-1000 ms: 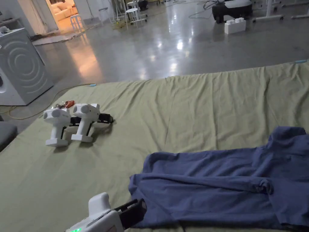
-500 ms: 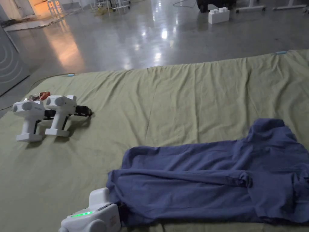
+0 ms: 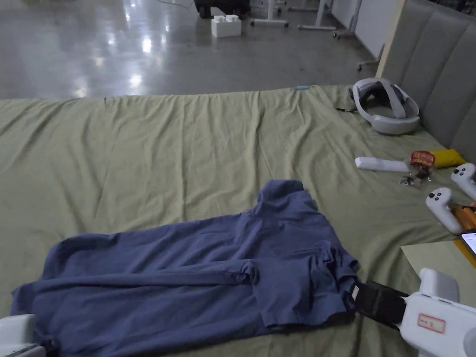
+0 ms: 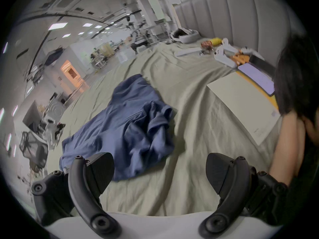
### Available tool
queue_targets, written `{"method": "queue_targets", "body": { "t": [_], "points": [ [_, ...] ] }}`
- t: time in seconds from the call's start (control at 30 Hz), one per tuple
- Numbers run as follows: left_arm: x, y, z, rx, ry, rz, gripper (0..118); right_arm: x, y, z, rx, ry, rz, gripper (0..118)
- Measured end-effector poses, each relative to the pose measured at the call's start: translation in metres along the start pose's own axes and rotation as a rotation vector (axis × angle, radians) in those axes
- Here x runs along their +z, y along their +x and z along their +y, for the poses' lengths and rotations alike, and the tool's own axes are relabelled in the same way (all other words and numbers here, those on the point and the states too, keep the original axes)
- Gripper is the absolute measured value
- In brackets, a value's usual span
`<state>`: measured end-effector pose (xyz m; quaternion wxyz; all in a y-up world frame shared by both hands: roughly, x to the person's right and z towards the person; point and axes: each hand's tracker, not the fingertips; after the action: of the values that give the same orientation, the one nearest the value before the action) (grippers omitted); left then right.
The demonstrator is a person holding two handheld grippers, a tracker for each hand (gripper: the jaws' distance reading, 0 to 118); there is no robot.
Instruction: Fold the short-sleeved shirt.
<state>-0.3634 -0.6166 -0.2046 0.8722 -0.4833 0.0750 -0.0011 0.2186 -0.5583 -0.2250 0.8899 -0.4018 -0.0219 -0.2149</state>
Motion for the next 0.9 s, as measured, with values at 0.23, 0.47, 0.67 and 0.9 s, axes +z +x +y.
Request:
{"method": "queue_targets", "body": {
  "t": [0.23,0.47,0.67,0.9],
  "points": [
    [-0.001,-0.004,-0.002,0.002,0.014,-0.014,15,-0.064,-0.022,0.013,0.166,-0.087,-0.055,95],
    [-0.001,-0.009,-0.002,0.045,0.019,-0.041,15,-0.084,-0.019,-0.002,0.127,-0.084,-0.133,43],
    [0.022,-0.026,0.002,0.164,0.082,-0.124,13,-0.058,-0.024,0.009,0.101,-0.029,-0.106,10],
    [0.111,-0.051,0.019,0.254,0.19,-0.129,12,0.008,-0.036,0.019,0.079,0.098,-0.084,8]
  ]
}}
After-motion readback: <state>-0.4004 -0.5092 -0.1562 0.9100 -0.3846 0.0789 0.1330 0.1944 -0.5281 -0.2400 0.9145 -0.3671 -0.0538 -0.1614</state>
